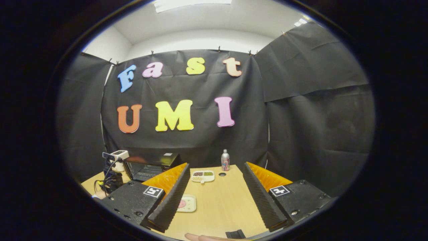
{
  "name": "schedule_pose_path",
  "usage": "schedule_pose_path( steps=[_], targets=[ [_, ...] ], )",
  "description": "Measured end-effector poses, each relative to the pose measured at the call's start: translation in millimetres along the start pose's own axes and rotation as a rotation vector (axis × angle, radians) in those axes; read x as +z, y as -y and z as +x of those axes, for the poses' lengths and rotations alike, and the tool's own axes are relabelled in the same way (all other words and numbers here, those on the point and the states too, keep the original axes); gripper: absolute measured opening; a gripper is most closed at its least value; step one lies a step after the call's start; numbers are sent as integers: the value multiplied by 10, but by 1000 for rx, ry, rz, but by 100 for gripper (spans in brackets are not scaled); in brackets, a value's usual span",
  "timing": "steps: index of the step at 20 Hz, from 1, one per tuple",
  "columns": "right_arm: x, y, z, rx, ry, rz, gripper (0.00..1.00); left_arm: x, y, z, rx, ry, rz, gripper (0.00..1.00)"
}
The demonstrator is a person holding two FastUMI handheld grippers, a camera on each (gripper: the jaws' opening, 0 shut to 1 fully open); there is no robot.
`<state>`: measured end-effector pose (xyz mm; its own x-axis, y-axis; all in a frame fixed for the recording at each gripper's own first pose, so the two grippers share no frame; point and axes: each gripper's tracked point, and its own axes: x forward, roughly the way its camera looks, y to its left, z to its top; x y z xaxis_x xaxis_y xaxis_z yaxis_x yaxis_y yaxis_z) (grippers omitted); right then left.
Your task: Open the electric oven with the left hand, put the food in, and close the electric oven.
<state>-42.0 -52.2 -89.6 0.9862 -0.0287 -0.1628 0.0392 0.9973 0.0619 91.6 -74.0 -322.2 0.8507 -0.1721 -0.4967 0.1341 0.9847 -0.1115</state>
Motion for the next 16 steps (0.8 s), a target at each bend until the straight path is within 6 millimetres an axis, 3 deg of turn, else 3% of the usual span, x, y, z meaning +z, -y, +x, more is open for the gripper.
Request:
schedule_pose_path(
  steps=[1, 6, 7, 12, 13, 16],
  targets=[
    [-32, -7, 17, 1, -8, -3, 100, -93, 0, -2, -1, -13, 2, 96],
    [-226, -37, 133, -2, -56, -18, 96, -588, -45, 67, -2, -119, -51, 96],
    [-259, -47, 159, -1, -66, -21, 100, -584, -55, 74, -2, -104, -42, 95],
    [-496, -127, 337, 6, -129, -33, 96, -593, -73, 86, -2, -90, -31, 95],
    [-573, -147, 392, 6, -148, -44, 100, -579, -75, 85, -2, -80, -27, 94],
    [-901, -196, 678, 4, -243, -112, 96, -525, -100, 34, 8, -51, -37, 95]
  ],
)
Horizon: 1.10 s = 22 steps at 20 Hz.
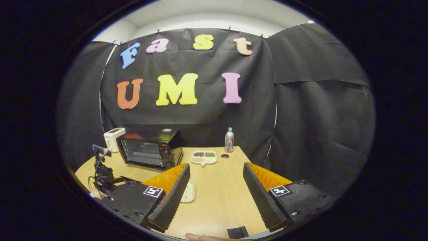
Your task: Open the electric oven with the left hand, put the food in, and close the electric oven.
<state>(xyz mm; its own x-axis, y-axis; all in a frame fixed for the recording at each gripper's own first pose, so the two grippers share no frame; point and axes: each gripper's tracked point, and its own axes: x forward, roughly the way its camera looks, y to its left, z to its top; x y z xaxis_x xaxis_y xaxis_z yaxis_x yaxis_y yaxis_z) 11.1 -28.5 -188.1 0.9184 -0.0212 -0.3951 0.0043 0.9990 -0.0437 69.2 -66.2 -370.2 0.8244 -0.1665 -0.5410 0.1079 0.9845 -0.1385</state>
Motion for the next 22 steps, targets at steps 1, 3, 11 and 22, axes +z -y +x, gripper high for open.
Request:
schedule_pose_path(
  steps=[1, 3, 11, 22],
  targets=[
    [-75, -40, 128, 7, -34, -30, 96, 28, -16, -36, 6, 7, -8, 95],
    [-252, -98, 398, 30, -123, -66, 100, 154, 0, -149, 0, 44, -25, 95],
    [-856, -250, 1176, 128, -465, -77, 100, 997, -62, -1057, -11, 267, -12, 93],
    [-1588, -700, 1777, 266, -875, -8, 89, 1762, -240, -2131, 21, 489, -14, 93]
  ],
)
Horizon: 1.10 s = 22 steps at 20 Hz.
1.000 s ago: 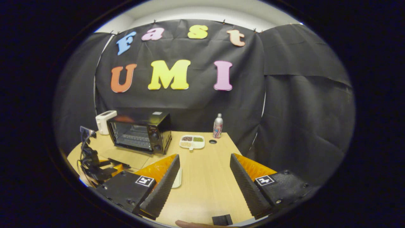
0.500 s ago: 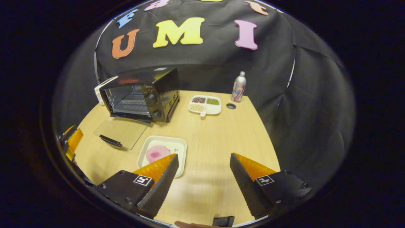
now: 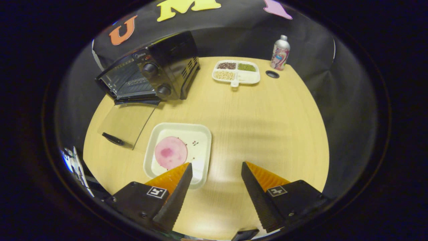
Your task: Open the electric oven with the left hand, put the food in, and close the electric oven.
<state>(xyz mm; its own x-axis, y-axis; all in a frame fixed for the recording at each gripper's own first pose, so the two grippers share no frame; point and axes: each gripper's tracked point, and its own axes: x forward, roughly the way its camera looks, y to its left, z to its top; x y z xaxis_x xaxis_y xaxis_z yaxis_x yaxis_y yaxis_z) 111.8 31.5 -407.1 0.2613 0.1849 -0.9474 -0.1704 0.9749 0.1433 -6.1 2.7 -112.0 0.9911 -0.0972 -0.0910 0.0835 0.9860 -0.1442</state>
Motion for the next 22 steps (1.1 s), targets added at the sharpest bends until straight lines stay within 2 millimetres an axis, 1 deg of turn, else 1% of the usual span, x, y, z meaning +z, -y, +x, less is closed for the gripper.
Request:
schedule_pose_path(
  steps=[1, 2, 3, 6, 7, 8, 9, 10, 11, 12, 13, 16, 17, 18, 19, 20, 22],
  targets=[
    [-4, -40, 58, 23, -33, 30, 84, 32, -28, -24, 9, 4, -2, 93],
    [-18, -111, 115, 58, -66, 49, 81, 60, -48, -51, 17, 8, 2, 93],
    [-9, -152, 159, 86, -94, 58, 73, 81, -65, -76, 24, 9, 9, 93],
    [-1, -120, 332, 95, -154, 45, 66, 183, -78, -115, 43, 30, 32, 93],
    [0, -141, 380, 115, -176, 50, 66, 190, -65, -114, 45, 33, 41, 93],
    [-7, -193, 425, 146, -201, 71, 62, 209, -68, -113, 50, 37, 49, 93],
    [-40, -214, 476, 163, -240, 77, 41, 218, -63, -112, 58, 38, 62, 93],
    [-86, -217, 514, 187, -283, 83, 25, 205, -55, -115, 64, 36, 78, 93],
    [-50, -229, 592, 194, -277, 94, 0, 197, -48, -119, 71, 34, 90, 93],
    [-33, -225, 537, 217, -289, 96, 2, 191, -32, -122, 75, 33, 97, 93],
    [-65, -227, 544, 233, -309, 103, 4, 189, -7, -115, 73, 32, 95, 93],
    [-38, -219, 523, 258, -304, 135, 4, 228, 56, -156, 62, 42, 81, 93],
    [-30, -212, 518, 265, -294, 152, 1, 247, 57, -181, 59, 45, 79, 93],
    [-32, -218, 514, 276, -285, 173, 4, 274, 49, -206, 59, 47, 75, 93],
    [-26, -214, 508, 291, -276, 189, 4, 299, 39, -247, 60, 47, 74, 93],
    [-45, -209, 501, 305, -272, 210, 1, 309, 23, -300, 63, 46, 74, 94],
    [-104, -172, 469, 322, -272, 243, 1, 338, 8, -412, 64, 48, 78, 94]
  ],
)
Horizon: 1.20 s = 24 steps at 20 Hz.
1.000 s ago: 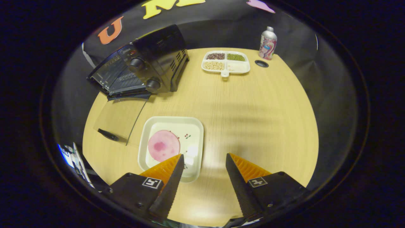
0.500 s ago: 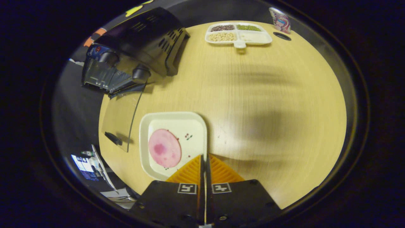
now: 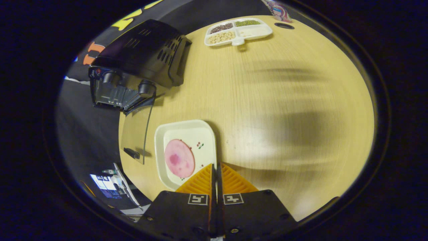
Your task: Open the electric oven with the left hand, put the food in, and close the electric oven.
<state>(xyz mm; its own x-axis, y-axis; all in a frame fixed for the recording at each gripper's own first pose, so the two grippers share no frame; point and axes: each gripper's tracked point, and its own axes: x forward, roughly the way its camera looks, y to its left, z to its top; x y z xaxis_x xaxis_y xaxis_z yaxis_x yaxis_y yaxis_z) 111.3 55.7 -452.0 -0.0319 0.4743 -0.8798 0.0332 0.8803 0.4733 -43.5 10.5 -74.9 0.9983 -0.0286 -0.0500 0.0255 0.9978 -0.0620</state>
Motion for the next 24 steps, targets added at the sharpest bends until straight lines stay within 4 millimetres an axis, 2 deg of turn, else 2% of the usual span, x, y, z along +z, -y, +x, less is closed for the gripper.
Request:
schedule_pose_path(
  steps=[1, 4, 5, 8, 9, 14, 15, 16, 17, 19, 24],
  targets=[
    [-29, 48, -14, 5, 6, 11, 4, 19, -4, -51, -4, 3, 3, 94],
    [-143, 201, -120, -4, 9, 54, 1, 72, -18, -180, -10, 11, 0, 94],
    [-172, 255, -168, -9, 14, 68, 4, 90, -23, -216, -10, 13, -8, 94],
    [-251, 321, -331, 1, 45, 87, 1, 109, -68, -272, -6, 14, -28, 94],
    [-272, 346, -382, 0, 53, 95, 4, 94, -70, -273, -7, 10, -29, 94],
    [-354, 371, -686, -24, 94, 77, 4, 82, -73, -305, -5, 6, -16, 94],
    [-343, 336, -744, -24, 107, 73, 0, 84, -81, -323, 0, 9, -14, 94],
    [-339, 276, -796, -18, 117, 69, 4, 77, -91, -352, 0, 6, -15, 94],
    [-334, 208, -856, -11, 125, 59, 1, 67, -100, -361, -2, 5, -16, 94],
    [-357, 49, -932, 3, 134, 27, 4, 47, -141, -375, 3, 0, -15, 94],
    [-405, -537, -1011, 83, 156, -10, 4, -9, -237, -368, 17, -6, -13, 94]
  ],
)
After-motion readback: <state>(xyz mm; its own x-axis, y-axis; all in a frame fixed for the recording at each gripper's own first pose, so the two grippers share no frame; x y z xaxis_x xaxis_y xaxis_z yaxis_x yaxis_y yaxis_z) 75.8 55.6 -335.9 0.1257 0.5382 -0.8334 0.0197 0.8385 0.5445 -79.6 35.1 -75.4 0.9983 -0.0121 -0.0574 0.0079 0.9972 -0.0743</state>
